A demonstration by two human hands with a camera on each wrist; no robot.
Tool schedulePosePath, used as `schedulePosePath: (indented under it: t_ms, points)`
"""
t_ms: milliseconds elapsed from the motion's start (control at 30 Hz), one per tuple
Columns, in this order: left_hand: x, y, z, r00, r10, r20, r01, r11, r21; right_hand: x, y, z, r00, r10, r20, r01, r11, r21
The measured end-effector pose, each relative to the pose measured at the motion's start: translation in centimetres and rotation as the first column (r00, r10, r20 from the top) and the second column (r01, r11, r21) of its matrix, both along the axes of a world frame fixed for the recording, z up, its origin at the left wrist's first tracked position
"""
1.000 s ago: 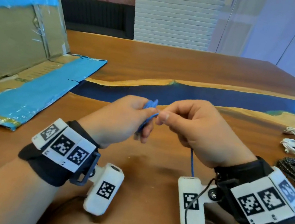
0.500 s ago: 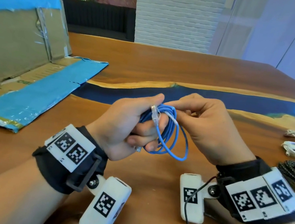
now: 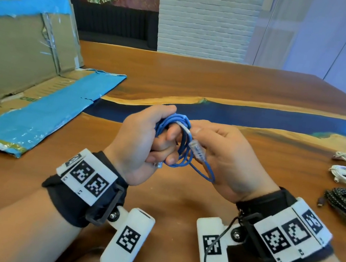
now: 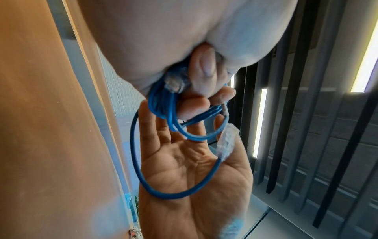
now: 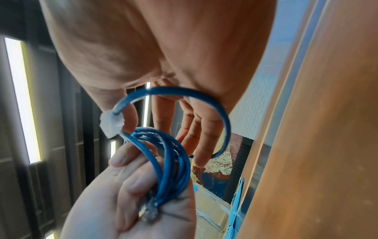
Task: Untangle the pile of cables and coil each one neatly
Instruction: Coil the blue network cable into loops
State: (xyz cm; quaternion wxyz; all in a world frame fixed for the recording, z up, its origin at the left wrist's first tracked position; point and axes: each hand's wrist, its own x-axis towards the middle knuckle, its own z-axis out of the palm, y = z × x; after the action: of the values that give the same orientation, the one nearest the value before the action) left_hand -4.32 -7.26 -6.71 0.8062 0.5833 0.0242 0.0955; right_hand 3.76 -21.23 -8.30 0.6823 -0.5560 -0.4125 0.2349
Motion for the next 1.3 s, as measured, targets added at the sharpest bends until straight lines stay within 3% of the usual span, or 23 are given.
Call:
schedulePosePath:
  t_ms: [167,333,400,633,767,933,1067,1200,1300]
  points:
    - [0.1,0.2,0.0,0.998,0.067,0.009,-0.067,0.997,0.031,-0.6,0.1,0.1,0.997,0.075,-0.004,-0.074,0.996,0.04]
    - [0.3,0.2,-0.5,0.998,0.061,-0.008,-0.06,0.995,0.075,-0.2,0.8,-0.8,0.981,-0.183,0.064,0.183,0.983,0.006]
    - [0.3,0.0,-0.5,0.998,0.06,-0.02,-0.058,0.993,0.1,0.0,1.0,-1.0,0.974,-0.22,0.057,0.221,0.975,-0.011]
    - [0.3,0.1,0.2,0.991,0.134,-0.012,-0.128,0.969,0.213,0.2,0.4,-0.4,0.999,-0.032,-0.021,0.032,0.999,0.002]
    - [0.1,0.3,0.3,0.998,0.062,-0.007,-0.059,0.973,0.223,0.3,-0.4,0.1,0.999,0.047,0.027,-0.047,0.999,0.006]
    - [0.1,0.3,-0.1,1.0,-0.006,-0.003,0.007,0.979,0.204,0.5,-0.5,0.2,0.988,-0.094,0.121,0.098,0.995,-0.029]
    - [0.2,0.0,0.0,0.999,-0.054,-0.008,0.054,0.987,0.151,0.5,-0.3,0.2,0.985,-0.149,0.089,0.15,0.989,-0.001]
    - [0.6,0.4,-0.6,0.996,0.004,0.086,-0.036,0.931,0.363,0.7,-0.4,0.4,0.993,-0.107,0.046,0.108,0.994,-0.015]
    - [1.0,0.8,-1.0,0.992,0.085,0.088,-0.112,0.916,0.386,0.6,-0.2,0.6,0.979,-0.185,0.082,0.184,0.983,0.018]
